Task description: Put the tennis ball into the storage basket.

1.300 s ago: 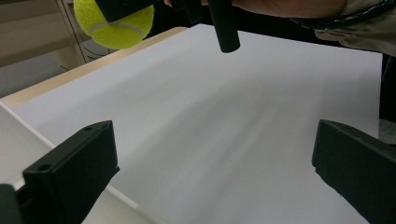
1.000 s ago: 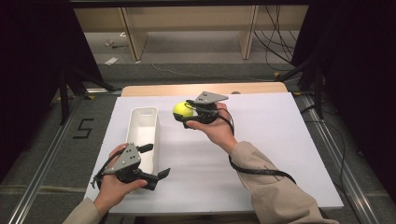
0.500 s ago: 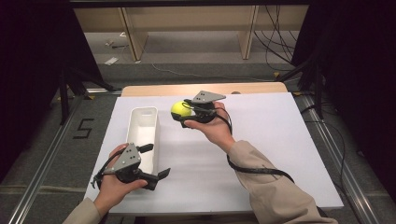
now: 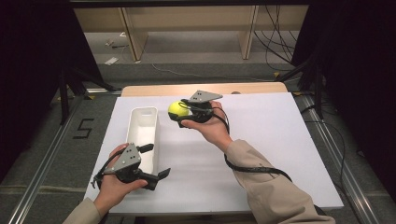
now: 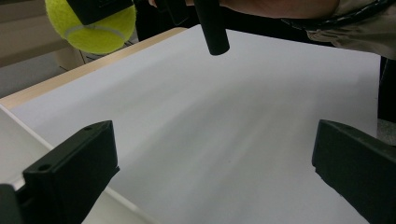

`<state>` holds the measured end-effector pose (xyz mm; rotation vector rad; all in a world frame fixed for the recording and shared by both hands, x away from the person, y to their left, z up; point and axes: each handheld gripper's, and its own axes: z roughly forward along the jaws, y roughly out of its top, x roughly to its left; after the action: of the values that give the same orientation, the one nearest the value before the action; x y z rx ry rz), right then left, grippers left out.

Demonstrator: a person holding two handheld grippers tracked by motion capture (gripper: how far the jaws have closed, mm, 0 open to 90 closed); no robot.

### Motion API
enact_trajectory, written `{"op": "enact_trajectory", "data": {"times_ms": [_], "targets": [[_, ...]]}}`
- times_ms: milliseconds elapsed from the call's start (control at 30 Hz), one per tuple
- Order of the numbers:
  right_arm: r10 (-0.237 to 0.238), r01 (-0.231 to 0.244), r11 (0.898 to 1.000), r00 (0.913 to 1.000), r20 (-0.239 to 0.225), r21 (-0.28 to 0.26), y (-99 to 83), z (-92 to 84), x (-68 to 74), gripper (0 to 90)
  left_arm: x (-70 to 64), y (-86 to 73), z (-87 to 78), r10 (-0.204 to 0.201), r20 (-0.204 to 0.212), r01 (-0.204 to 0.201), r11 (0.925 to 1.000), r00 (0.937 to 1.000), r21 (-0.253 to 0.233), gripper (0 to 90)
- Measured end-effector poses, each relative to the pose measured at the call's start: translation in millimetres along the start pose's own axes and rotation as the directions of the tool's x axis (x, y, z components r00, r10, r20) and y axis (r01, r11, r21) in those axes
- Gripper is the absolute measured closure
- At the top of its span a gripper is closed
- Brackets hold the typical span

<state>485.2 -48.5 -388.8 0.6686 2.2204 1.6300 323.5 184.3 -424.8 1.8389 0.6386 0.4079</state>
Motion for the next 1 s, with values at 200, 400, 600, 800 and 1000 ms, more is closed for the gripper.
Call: {"op": "enact_trajectory", "data": {"times_ms": [200,400,600,800,1000], "targets": [[-0.004,0.004,1.0,1.0,-0.004,-0.001,1.8,2.1,1.5,27.5,0.9,0.3,-0.1,0.011,-0.009,-0.011,0.9999,0.9999,-0.002,0.0],[-0.006,0.006,1.0,1.0,-0.005,-0.002,3.0,3.9,2.1,27.5,1.1,0.4,-0.1,0.016,-0.012,-0.016,0.9999,0.9998,-0.003,0.0],[-0.004,0.004,1.0,1.0,-0.009,-0.001,4.1,5.3,2.5,27.5,1.3,0.7,0.0,0.022,-0.014,-0.022,0.9997,0.9997,-0.004,0.0],[-0.005,0.005,1.0,0.9999,-0.011,-0.004,5.4,7.9,3.4,27.5,1.2,0.6,-0.1,0.018,-0.014,-0.019,0.9998,0.9997,-0.005,0.0],[-0.006,0.006,1.0,0.9998,-0.018,-0.004,6.6,11.0,5.4,27.5,0.9,0.6,0.1,0.019,-0.005,-0.019,0.9998,0.9998,-0.005,0.0]]}}
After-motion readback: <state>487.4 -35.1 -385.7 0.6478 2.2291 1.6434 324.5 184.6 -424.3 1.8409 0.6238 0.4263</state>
